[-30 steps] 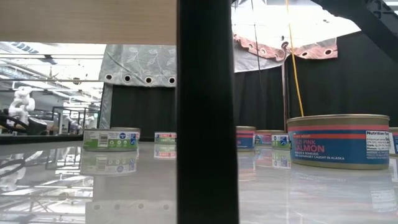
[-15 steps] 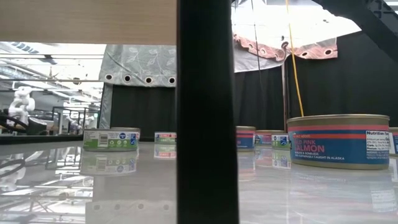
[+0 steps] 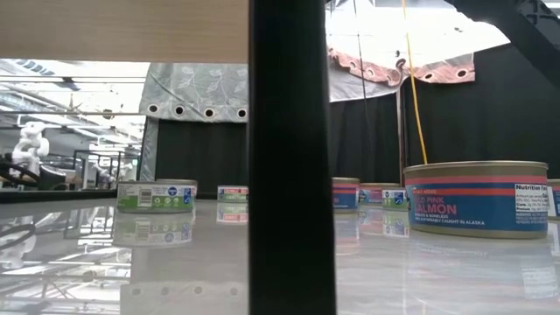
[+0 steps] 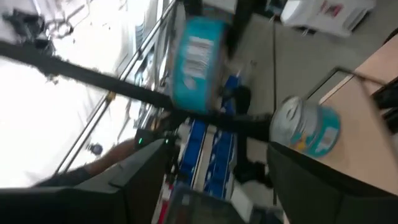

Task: Stack canned seafood by type on shelf
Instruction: Stack the yellow blue tuna can on top of the yellow blue tuna can on the shelf, then put the green tuna can on the shelf

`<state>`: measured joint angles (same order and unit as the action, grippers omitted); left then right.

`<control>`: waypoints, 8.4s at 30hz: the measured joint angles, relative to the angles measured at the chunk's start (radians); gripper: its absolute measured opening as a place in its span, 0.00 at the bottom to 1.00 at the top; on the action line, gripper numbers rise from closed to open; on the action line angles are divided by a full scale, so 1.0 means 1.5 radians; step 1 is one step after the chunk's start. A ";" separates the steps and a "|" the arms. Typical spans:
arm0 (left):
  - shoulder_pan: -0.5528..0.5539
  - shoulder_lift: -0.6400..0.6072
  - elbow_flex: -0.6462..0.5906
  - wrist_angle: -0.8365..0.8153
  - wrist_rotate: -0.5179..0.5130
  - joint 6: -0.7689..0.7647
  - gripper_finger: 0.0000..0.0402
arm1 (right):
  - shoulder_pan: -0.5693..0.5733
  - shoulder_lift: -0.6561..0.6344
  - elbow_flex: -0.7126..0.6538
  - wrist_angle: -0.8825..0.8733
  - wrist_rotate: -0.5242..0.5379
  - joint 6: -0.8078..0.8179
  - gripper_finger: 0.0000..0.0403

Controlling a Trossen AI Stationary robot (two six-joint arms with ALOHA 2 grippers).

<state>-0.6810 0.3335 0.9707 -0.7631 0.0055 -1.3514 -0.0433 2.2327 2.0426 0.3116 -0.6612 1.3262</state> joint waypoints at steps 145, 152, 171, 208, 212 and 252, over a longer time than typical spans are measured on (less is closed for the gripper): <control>0.364 0.511 0.207 0.005 -0.316 0.296 0.53 | -0.191 -0.774 -0.641 -0.800 0.259 -1.139 0.04; 0.511 0.571 0.207 0.002 -0.108 0.416 0.53 | -0.191 -0.767 -0.653 -0.802 0.288 -0.962 0.00; 0.611 0.668 0.207 -0.049 0.075 0.504 0.53 | -0.206 -0.655 -0.684 -0.888 0.370 -0.403 0.00; 0.606 0.668 0.192 -0.107 0.071 0.473 0.53 | -0.308 -0.507 -0.746 -0.807 0.364 -0.444 0.00; 0.605 0.668 0.175 -0.113 0.080 0.469 0.53 | -0.306 -0.507 -0.746 -0.809 0.359 -0.427 0.00; 0.591 0.668 0.175 -0.109 0.081 0.469 0.53 | -0.311 -0.456 -0.781 -0.755 0.368 -0.445 0.00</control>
<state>0.2062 1.3350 1.2327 -0.9262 0.1268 -0.6476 -0.5093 1.5488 0.8705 -0.8211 -0.1097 0.6590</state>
